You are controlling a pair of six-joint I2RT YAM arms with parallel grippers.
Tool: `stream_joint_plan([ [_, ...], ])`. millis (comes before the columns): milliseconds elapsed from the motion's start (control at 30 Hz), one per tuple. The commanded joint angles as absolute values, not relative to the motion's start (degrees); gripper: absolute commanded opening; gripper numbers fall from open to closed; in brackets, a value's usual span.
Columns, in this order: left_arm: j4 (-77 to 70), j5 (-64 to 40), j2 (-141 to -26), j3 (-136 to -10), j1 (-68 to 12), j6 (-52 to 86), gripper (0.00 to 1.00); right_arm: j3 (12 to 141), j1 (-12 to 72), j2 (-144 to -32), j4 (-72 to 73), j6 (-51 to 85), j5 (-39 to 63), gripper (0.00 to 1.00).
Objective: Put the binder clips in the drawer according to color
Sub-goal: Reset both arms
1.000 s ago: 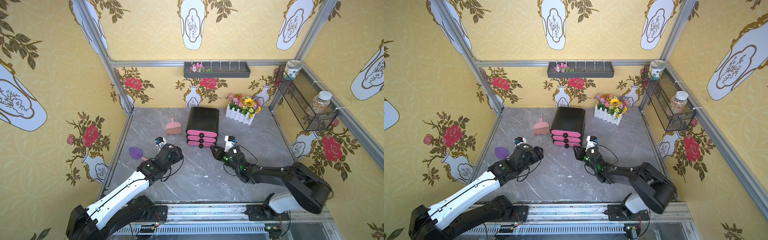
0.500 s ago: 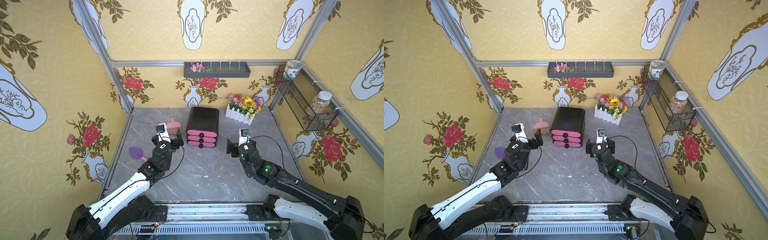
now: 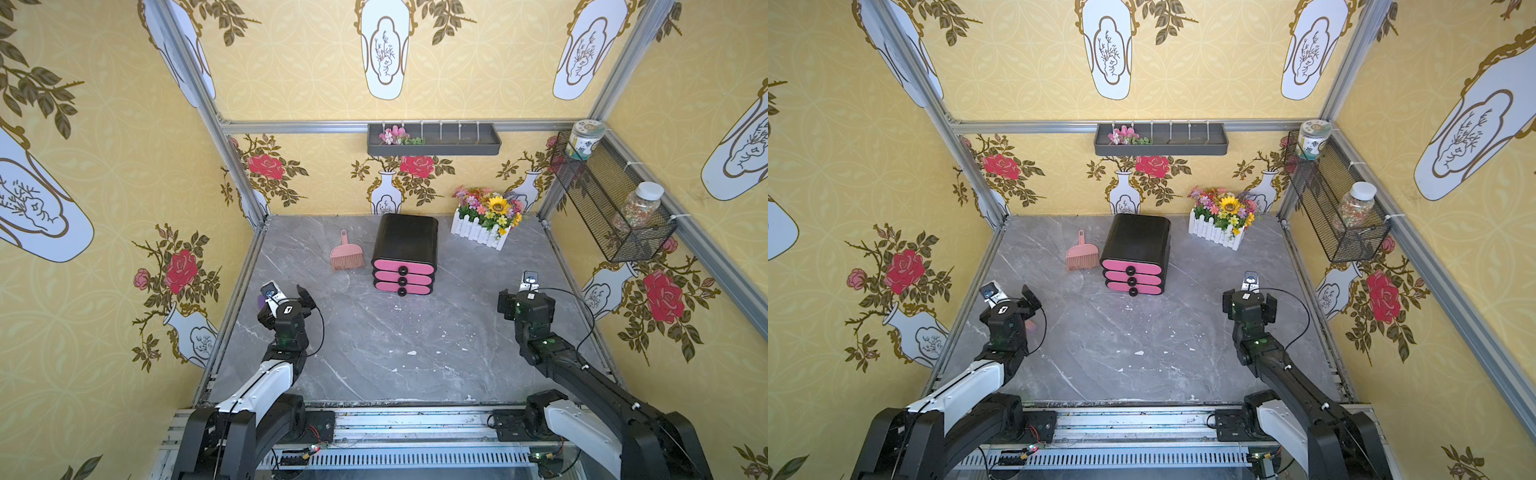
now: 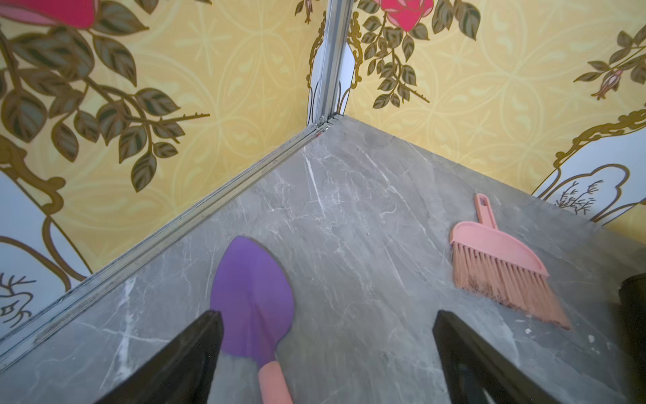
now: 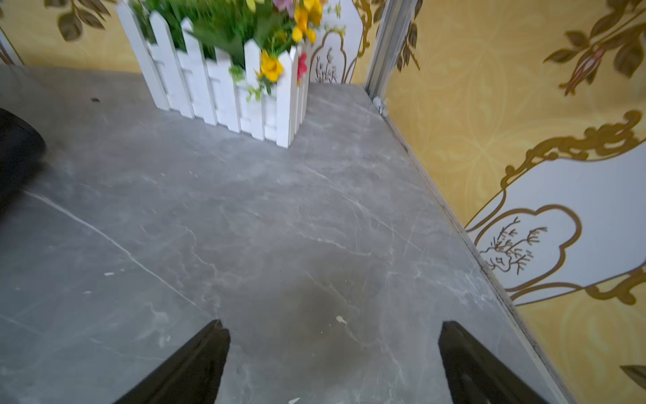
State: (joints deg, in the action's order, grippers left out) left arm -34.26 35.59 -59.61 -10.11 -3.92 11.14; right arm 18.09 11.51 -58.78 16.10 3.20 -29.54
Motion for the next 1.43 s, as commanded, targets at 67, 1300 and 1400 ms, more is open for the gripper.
stream_joint_plan([
  [67, -48.97, 27.71, -64.82, -8.35, -1.14, 8.47, 1.0, 13.87, 11.59, -71.41, 41.9, 2.14, -30.62, 0.97],
  [1300, -70.46, 22.8, -76.9, -3.54, -0.03, 4.79, 1.0, 13.43, 2.18, -82.47, 52.14, 2.99, -10.81, 0.97],
  [1400, -70.55, 22.82, -76.79, -3.47, -0.05, 4.83, 1.0, 13.19, 2.18, -82.18, 52.29, 2.03, -9.01, 0.97],
])
